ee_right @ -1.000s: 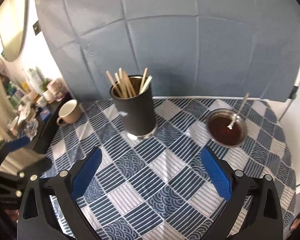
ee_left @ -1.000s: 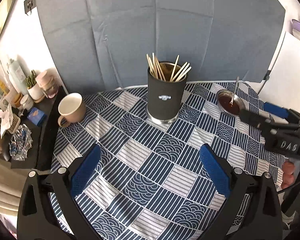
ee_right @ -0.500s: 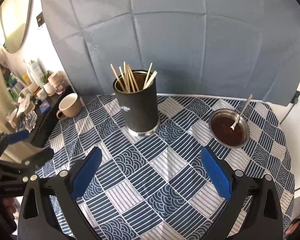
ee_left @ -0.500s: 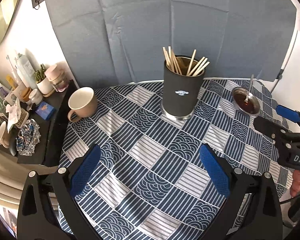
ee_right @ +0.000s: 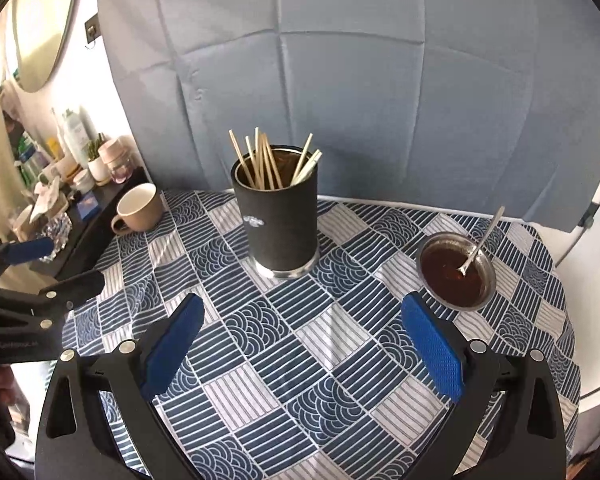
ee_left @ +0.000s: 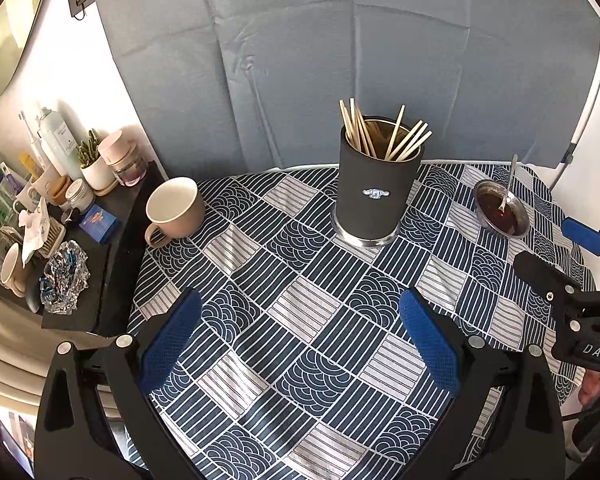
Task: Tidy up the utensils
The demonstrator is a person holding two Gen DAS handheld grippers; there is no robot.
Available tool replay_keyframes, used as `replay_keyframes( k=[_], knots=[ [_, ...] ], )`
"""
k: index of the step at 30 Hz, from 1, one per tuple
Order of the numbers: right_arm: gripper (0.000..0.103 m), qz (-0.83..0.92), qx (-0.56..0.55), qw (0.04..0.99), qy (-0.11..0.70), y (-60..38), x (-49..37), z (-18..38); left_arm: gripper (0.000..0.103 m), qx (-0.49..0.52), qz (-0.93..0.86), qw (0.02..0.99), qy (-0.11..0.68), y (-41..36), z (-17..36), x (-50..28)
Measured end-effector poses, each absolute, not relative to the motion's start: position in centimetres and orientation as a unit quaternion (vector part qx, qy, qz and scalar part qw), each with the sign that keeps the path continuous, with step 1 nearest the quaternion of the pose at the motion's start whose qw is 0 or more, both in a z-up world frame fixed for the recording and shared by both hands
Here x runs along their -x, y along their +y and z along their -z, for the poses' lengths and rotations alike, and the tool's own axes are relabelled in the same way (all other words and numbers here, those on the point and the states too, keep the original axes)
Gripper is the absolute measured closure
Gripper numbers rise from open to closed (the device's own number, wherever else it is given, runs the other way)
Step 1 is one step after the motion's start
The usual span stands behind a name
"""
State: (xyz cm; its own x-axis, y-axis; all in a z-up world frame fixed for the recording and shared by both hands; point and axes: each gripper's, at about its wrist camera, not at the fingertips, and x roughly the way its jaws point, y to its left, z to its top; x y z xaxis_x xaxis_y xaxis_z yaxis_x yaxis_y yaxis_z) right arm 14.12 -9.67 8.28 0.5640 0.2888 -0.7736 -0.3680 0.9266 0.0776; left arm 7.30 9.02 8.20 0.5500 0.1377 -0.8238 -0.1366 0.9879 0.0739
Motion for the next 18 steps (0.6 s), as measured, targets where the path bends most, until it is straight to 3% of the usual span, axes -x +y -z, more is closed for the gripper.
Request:
replay_keyframes(
  k=[18],
  knots=[
    [0.008,-0.198,0.069,0.885,0.416,-8.94,-13.41,-8.28,0.006,-0.001,-0.075,0.874,0.479,8.87,-7.69,-7.13]
  ],
)
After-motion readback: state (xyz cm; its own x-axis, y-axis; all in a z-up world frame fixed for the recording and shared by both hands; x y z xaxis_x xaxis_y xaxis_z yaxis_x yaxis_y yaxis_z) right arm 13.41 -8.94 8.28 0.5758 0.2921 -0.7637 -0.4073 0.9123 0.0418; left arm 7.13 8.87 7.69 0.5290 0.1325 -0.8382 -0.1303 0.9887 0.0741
